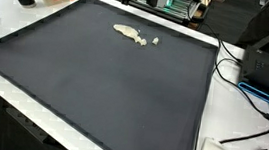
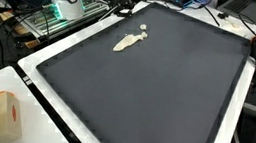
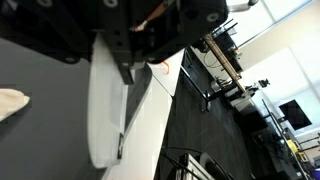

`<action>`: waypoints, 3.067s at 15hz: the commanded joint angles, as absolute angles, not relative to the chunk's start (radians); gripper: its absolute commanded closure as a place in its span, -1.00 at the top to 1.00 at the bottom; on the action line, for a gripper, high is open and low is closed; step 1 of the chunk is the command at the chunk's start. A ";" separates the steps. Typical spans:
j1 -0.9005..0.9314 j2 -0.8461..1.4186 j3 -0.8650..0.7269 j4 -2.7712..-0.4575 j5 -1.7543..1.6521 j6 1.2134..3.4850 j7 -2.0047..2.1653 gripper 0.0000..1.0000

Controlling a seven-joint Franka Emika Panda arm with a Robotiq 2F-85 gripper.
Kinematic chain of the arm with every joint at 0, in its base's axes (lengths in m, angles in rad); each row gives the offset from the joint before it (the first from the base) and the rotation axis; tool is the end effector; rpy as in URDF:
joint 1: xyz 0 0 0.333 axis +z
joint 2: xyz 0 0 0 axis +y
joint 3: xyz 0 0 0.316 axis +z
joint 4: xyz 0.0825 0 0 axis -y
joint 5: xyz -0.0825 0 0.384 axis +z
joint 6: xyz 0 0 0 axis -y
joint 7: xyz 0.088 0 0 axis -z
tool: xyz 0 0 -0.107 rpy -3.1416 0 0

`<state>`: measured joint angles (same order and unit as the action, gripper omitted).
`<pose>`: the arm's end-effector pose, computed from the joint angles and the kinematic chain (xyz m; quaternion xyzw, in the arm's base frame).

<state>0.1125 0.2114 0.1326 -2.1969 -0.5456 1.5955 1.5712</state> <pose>0.4587 0.0592 0.2666 0.7718 -0.4552 -0.0500 0.4412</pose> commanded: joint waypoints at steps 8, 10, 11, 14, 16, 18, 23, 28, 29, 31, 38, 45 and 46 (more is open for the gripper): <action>0.206 0.372 0.114 -2.072 -0.680 1.494 1.492 -0.98; 0.217 0.392 0.116 -2.058 -0.696 1.485 1.472 -0.98; 0.221 0.399 0.117 -2.053 -0.700 1.485 1.461 -0.98; 0.233 0.416 0.120 -2.042 -0.710 1.489 1.430 -0.98; 0.242 0.421 0.121 -2.041 -0.715 1.495 1.412 -0.98; 0.251 0.425 0.124 -2.041 -0.724 1.505 1.392 -0.98; 0.267 0.421 0.132 -2.052 -0.747 1.529 1.345 -0.98; 0.279 0.406 0.143 -2.071 -0.777 1.569 1.296 -0.98; 0.280 0.403 0.145 -2.075 -0.780 1.580 1.288 -0.98; 0.279 0.390 0.152 -2.087 -0.787 1.608 1.267 -0.98; 0.273 0.320 0.162 -2.148 -0.786 1.722 1.200 -0.98; 0.260 0.193 0.169 -2.255 -0.774 1.847 1.112 -0.98; 0.257 0.172 0.170 -2.272 -0.771 1.871 1.099 -0.98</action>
<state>0.2750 0.2612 0.1583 -2.1827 -0.7638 1.7932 1.1419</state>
